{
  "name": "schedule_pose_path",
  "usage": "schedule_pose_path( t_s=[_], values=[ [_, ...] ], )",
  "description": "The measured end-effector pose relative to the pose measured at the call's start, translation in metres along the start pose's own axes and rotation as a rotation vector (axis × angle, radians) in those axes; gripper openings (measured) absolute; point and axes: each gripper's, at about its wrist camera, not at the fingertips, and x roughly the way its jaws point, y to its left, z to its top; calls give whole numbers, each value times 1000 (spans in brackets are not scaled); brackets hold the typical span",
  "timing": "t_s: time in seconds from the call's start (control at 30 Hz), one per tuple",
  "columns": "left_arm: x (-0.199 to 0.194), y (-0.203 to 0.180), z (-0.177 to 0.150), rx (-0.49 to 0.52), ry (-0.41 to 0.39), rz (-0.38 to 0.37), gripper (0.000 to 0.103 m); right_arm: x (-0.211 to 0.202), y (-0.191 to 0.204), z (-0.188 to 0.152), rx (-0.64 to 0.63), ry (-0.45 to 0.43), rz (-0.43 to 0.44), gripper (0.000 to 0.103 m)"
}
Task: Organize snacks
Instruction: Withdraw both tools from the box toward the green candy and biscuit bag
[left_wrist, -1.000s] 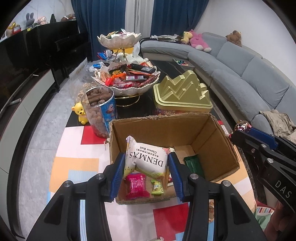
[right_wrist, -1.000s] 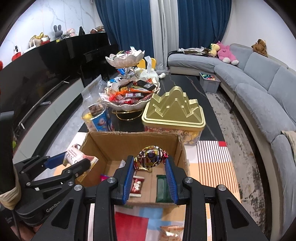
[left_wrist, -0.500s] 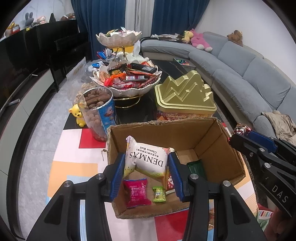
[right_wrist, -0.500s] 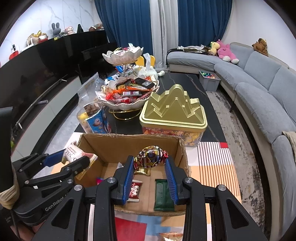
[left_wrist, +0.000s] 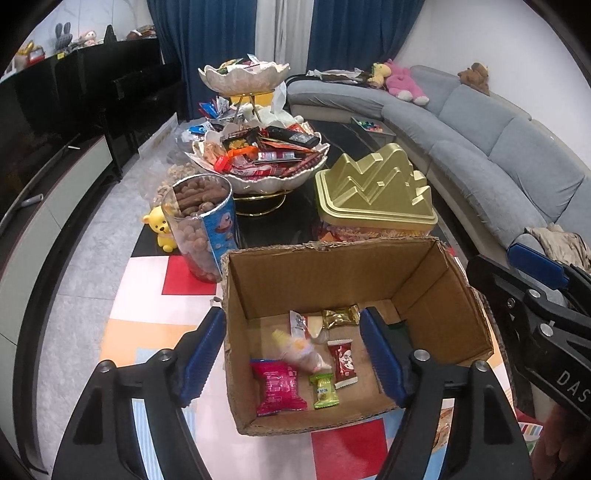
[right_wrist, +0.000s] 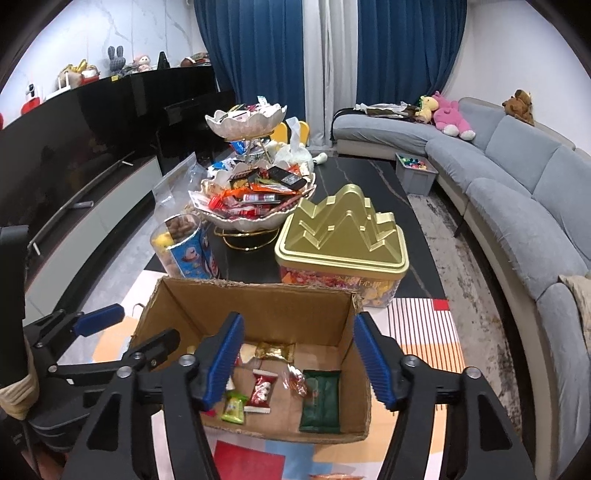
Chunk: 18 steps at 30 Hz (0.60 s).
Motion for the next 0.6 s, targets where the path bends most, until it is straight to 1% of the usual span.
schedule_pose_path(
  t_s=[0.17, 0.23, 0.6],
  values=[
    [-3, 1, -1, -3, -4, 8, 81, -2, -1, 0, 2, -3, -7, 70],
    [-5, 1, -1, -4, -7, 13, 82, -4, -1, 0, 4, -5, -8, 70],
    [-13, -1, -8, 6, -13, 14, 83, -15, -11, -7, 24, -6, -29, 70]
  ],
)
